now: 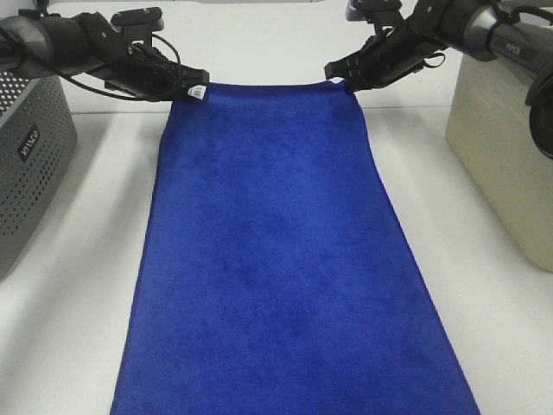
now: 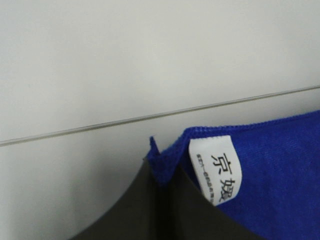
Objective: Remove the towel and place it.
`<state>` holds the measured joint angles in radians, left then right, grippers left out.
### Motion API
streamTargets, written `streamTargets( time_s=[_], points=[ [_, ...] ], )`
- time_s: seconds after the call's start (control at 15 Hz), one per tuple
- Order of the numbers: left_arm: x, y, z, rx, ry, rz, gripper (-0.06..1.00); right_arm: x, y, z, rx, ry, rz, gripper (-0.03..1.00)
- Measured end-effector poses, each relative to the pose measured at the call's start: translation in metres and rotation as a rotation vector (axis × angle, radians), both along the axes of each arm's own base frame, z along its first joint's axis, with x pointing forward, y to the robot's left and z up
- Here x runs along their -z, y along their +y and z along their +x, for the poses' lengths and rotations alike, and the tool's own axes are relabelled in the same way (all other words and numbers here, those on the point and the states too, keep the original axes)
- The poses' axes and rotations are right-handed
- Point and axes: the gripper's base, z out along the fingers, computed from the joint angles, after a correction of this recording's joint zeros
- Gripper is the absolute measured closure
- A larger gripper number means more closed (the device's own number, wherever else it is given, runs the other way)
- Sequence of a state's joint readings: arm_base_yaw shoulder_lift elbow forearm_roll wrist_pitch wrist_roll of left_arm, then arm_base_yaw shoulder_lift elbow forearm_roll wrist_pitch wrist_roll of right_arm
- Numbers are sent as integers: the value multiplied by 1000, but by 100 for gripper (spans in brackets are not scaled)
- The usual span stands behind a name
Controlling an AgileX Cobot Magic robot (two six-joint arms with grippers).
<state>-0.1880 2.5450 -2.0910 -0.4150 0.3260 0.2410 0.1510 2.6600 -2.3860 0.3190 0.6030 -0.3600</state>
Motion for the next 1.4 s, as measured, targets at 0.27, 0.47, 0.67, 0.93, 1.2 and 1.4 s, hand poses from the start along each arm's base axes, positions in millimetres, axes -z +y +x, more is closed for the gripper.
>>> streamTargets(
  time_s=[0.27,0.47,0.67,0.93,1.2,1.4],
  points=[
    [9,-3,9,-7,-38,-1,94,8,-1,5,20,-43,0,95],
    [13,-3,14,-11,-58,-2,94,7,-3,7,31,-76,-6,95],
    [16,-12,15,2,-72,-4,94,7,-18,10,54,-73,-12,95],
    [14,-13,16,2,-83,-4,94,7,-19,10,56,-74,-14,95],
    [14,-13,16,0,-87,-4,90,11,-19,10,58,-69,-10,94],
    [16,-13,17,-3,-92,-4,85,27,-19,9,61,-40,-4,89]
  ],
)
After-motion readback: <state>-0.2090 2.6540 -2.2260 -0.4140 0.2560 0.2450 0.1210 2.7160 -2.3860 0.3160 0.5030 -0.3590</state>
